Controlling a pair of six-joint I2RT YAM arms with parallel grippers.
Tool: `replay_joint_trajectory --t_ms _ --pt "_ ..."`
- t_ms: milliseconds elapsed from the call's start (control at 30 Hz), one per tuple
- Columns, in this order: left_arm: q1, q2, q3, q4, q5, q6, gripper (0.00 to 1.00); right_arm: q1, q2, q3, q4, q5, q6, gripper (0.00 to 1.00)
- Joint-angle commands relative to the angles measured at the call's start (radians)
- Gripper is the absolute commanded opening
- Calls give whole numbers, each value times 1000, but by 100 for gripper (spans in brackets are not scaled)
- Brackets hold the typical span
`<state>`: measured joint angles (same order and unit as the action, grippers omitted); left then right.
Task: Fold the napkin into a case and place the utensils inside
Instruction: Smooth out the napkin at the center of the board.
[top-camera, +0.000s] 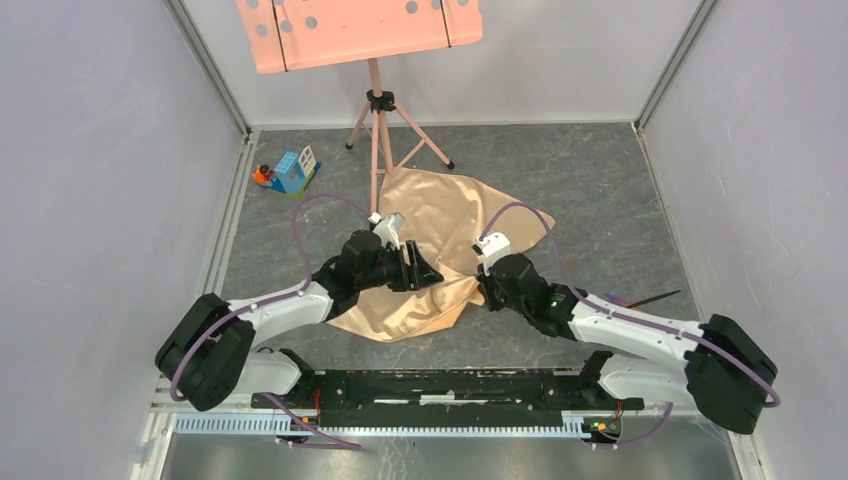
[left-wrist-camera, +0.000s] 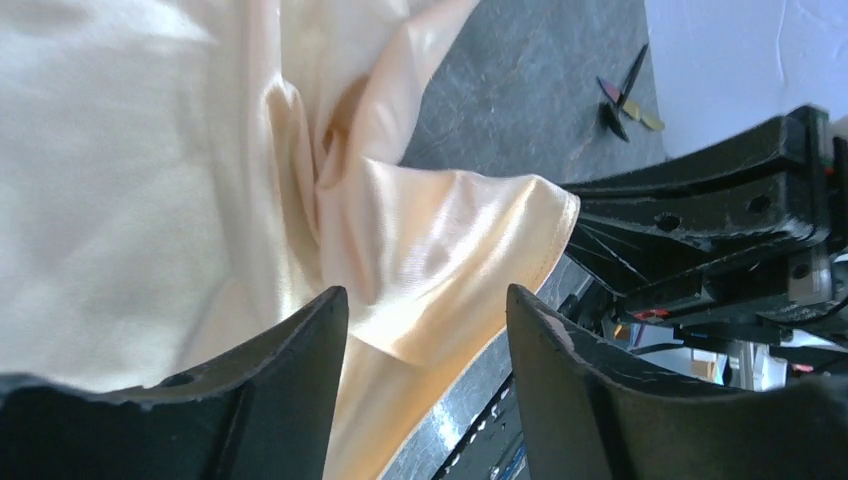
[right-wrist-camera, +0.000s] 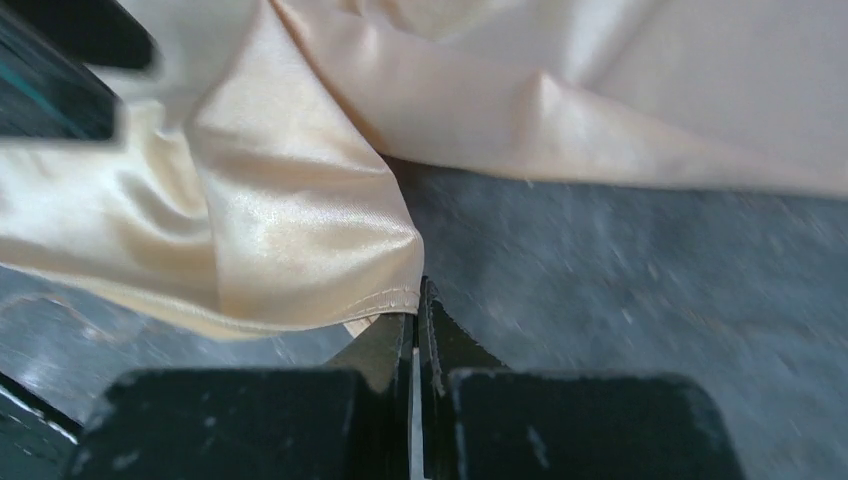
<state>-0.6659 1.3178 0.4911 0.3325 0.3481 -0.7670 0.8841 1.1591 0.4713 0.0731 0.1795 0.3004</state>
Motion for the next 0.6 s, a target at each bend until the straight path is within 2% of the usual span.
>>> replay_joint_trajectory --t_ms 0,67,233,367,433,567 --pt "32 -57 53 -108 -65 80 69 56 -58 93 -595 245 91 0" --pt "49 -73 49 -130 -80 78 72 97 -59 137 -756 313 152 0" --pt "81 -97 40 -174 -112 81 75 246 -42 194 -986 372 303 0" --pt "91 -91 24 -186 -135 69 76 367 -9 220 -1114 402 420 0" --pt "91 -85 19 -187 -142 64 76 410 10 237 -1167 414 469 5" --pt "92 -74 18 -185 -155 54 76 478 18 260 -1196 403 520 8"
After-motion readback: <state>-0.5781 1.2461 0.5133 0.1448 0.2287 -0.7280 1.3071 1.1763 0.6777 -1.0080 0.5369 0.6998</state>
